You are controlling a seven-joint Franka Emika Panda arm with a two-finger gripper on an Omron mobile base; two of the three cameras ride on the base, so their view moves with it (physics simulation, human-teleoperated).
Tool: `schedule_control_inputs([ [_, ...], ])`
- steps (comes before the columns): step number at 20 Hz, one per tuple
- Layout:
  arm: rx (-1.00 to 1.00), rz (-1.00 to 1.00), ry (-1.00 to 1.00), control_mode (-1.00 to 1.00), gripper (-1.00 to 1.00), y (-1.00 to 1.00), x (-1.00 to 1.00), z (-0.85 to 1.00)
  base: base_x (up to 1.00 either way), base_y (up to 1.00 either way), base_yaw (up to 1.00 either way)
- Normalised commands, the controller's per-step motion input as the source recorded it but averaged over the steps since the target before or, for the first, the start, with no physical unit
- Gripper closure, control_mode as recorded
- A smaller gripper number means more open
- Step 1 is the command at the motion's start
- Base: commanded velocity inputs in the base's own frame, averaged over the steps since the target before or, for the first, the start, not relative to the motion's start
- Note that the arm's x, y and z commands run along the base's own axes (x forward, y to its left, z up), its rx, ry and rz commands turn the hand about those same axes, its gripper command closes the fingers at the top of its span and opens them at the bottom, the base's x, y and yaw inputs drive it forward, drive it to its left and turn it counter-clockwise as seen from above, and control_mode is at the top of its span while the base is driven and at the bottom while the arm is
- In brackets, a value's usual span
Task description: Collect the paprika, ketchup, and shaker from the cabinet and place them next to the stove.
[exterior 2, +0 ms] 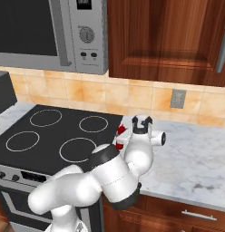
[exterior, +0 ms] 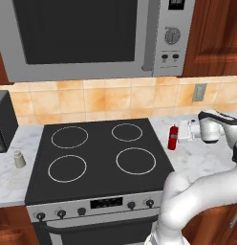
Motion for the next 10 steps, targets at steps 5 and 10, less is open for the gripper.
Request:
schedule_control_inputs([
  [5, 0.0, 0.0, 0.0, -1.0, -1.0, 0.06, -0.24, -0.11, 0.0, 0.0, 0.0],
  [10, 0.0, 0.0, -0.07, -1.0, -1.0, 0.23, -0.6, -0.21, 0.0, 0.0, 0.0],
])
